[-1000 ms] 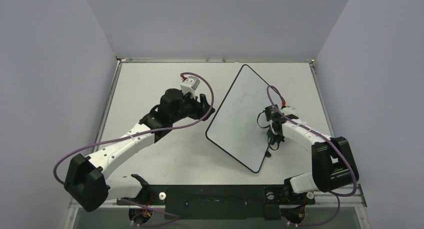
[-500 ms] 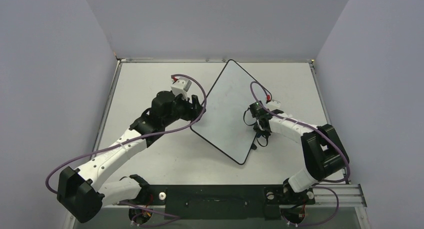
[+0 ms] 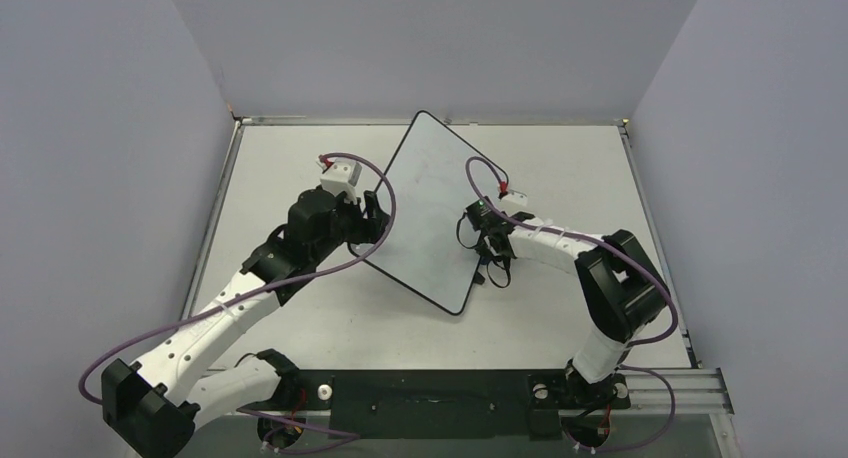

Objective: Write a sentence on the whiteboard
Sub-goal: Move the whiteboard stand to the center of the board, then open the whiteboard marker at the center of the board.

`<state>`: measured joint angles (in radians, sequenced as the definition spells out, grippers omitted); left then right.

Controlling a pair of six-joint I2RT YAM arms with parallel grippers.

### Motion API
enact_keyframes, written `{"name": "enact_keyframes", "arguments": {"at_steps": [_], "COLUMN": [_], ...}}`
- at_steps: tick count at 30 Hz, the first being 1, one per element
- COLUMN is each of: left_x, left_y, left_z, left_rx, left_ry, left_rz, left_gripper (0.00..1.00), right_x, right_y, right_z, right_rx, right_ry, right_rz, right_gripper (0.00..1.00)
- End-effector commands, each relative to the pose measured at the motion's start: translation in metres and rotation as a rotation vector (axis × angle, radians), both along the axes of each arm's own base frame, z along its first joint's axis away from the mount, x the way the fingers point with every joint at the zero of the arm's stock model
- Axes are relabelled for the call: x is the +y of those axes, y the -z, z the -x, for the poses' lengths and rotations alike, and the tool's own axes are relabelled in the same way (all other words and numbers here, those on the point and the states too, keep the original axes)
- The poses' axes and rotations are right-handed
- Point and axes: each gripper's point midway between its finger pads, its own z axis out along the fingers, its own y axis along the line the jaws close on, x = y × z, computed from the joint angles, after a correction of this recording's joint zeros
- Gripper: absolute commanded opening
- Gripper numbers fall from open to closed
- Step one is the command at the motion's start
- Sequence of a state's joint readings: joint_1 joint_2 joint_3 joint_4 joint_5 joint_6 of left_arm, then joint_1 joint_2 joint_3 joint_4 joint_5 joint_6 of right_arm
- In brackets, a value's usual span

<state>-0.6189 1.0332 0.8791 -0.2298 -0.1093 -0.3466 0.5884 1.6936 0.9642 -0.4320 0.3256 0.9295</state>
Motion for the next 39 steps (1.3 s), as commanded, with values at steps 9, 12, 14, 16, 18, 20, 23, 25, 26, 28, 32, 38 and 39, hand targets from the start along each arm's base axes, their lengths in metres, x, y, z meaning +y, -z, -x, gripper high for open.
{"name": "enact_keyframes", "arguments": {"at_steps": [9, 12, 14, 16, 18, 20, 23, 25, 26, 28, 32, 38, 39], "left_x": [0.044, 0.043, 0.042, 0.040, 0.038, 0.036, 0.032, 0.029, 0.028, 0.025, 0.022, 0.017, 0.017], "left_y": [-0.032, -0.034, -0.035, -0.035, -0.036, -0.036, -0.036, -0.037, -0.038, -0.037, -0.036, -0.036, -0.035], "left_z": [0.003, 0.006, 0.008, 0.009, 0.010, 0.011, 0.011, 0.010, 0.011, 0.011, 0.009, 0.008, 0.008], "left_rx": [-0.082, -0.083, -0.083, -0.084, -0.085, -0.086, -0.082, -0.082, -0.082, -0.078, -0.075, -0.072, -0.071], "left_ry": [-0.181, -0.168, -0.159, -0.146, -0.134, -0.124, -0.113, -0.105, -0.099, -0.091, -0.084, -0.075, -0.073], "left_rz": [0.000, 0.005, 0.011, 0.017, 0.026, 0.034, 0.042, 0.048, 0.051, 0.051, 0.050, 0.052, 0.052], "left_gripper": [0.67, 0.67, 0.67, 0.67, 0.67, 0.67, 0.67, 0.67, 0.67, 0.67, 0.67, 0.67, 0.67], "right_x": [0.050, 0.042, 0.033, 0.023, 0.011, 0.000, -0.015, -0.023, -0.027, -0.030, -0.038, -0.043, -0.044], "right_y": [0.044, 0.049, 0.052, 0.054, 0.057, 0.059, 0.061, 0.062, 0.062, 0.060, 0.061, 0.062, 0.062], "right_z": [0.040, 0.045, 0.049, 0.052, 0.057, 0.060, 0.063, 0.064, 0.065, 0.064, 0.065, 0.065, 0.064], "right_rx": [0.189, 0.195, 0.200, 0.205, 0.207, 0.214, 0.227, 0.230, 0.232, 0.229, 0.239, 0.246, 0.246], "right_ry": [-0.091, -0.088, -0.078, -0.065, -0.046, -0.027, 0.000, 0.012, 0.019, 0.028, 0.037, 0.045, 0.045], "right_rz": [-0.094, -0.071, -0.053, -0.038, -0.024, -0.022, -0.021, -0.019, -0.019, -0.025, -0.029, -0.029, -0.030], "right_gripper": [0.03, 0.03, 0.03, 0.03, 0.03, 0.04, 0.04, 0.05, 0.06, 0.08, 0.12, 0.28, 0.29]}}
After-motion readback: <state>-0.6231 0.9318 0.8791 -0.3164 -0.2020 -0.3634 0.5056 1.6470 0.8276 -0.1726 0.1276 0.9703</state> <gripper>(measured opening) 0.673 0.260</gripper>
